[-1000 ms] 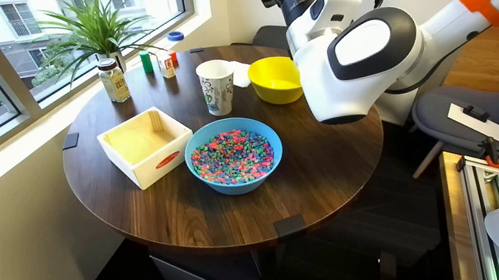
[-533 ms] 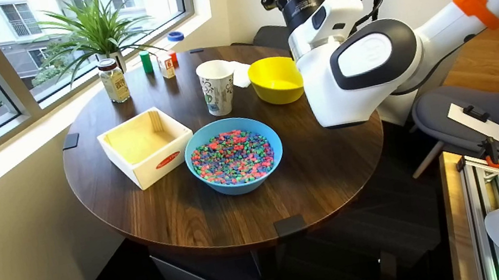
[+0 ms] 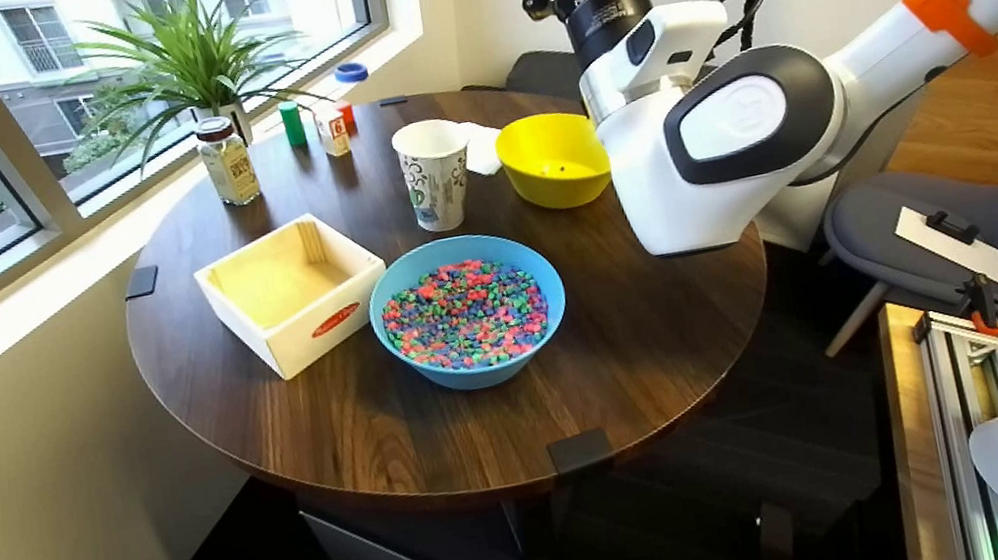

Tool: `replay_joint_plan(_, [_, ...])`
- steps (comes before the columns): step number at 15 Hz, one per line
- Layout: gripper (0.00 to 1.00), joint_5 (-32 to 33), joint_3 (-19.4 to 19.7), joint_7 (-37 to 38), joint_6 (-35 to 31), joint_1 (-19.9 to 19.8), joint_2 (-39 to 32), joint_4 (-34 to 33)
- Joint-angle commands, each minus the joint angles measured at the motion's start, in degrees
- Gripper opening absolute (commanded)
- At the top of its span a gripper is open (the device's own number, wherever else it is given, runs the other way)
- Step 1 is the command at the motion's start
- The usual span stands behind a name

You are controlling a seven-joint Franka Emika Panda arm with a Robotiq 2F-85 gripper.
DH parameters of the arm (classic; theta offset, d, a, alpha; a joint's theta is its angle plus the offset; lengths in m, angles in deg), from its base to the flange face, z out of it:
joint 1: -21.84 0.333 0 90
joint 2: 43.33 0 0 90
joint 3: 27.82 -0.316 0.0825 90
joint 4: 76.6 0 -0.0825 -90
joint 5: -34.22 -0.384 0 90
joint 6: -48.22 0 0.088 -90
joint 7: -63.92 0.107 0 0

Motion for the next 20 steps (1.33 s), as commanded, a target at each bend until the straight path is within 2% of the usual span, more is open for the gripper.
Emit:
replay_joint_plan(1, [0.06, 5.0, 0.6, -1.2, 1.8, -0.4, -0.2, 1.6])
replay_joint_plan(2, [0.06, 6.4, 0.7, -1.6, 2.0, -0.5, -0.2, 1.8])
replay_joint_plan(3, [0.06, 3.1, -1.2, -3.0, 4.4, 1.5, 0.2, 3.3])
replay_joint_plan(8, [0.06, 3.0, -2.9, -4.9, 8.3, 2.8, 0.5, 6.4])
replay_joint_plan(11, [0.06, 1.7, -1.5, -3.0, 6.4, 1.3, 0.5, 4.0])
replay_joint_plan(14, [0.06, -5.4, -1.1, -0.5, 5.1, 0.7, 1.8, 1.3])
replay_joint_plan(20, [0.06, -23.1, -1.3, 4.5, -3.3, 1.2, 5.1, -4.4])
